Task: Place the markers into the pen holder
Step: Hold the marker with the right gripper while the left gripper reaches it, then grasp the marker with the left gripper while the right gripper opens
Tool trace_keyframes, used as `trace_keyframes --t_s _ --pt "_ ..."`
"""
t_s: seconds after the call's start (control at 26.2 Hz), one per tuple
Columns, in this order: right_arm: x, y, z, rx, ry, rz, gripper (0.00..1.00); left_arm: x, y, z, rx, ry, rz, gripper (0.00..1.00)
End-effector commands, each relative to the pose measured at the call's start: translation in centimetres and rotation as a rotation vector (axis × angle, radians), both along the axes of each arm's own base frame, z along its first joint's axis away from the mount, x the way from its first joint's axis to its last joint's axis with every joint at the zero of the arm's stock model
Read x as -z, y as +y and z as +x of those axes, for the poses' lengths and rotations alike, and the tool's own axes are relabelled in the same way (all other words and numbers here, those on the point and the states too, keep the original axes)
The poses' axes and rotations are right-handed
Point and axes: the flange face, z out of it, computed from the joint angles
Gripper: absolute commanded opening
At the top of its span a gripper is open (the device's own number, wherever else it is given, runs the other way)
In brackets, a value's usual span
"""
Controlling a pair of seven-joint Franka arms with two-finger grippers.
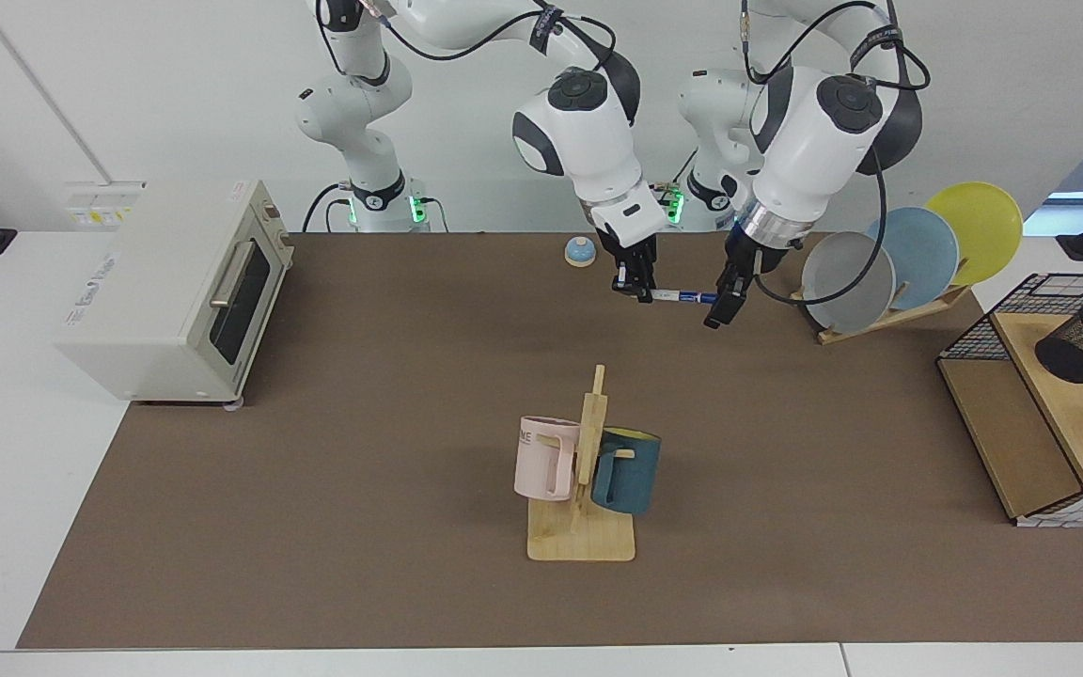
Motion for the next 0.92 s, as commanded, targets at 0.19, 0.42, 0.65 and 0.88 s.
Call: trace_keyframes --t_s 0.19,0.42,0.65,0.88 --pt "-0.2 0.2 0.4 0.019 0.005 -0.009 0.00 -0.3 -1.1 -1.5 0.040 -0.001 -0.012 0.24" --pt "-0.1 0.1 0.5 0.019 0.005 -0.011 0.00 -0.3 -1.6 -1.9 0.059 0.015 0.006 0.00" --pt "-0.1 0.3 0.2 0.023 0.011 -0.003 0.22 -0.3 -1.3 -1.9 0.054 0.018 0.007 0.00" --pt "-0.9 -1.5 1.0 0.029 0.010 -0.013 1.00 0.1 0.7 -1.9 0.009 0.058 0.084 0.00"
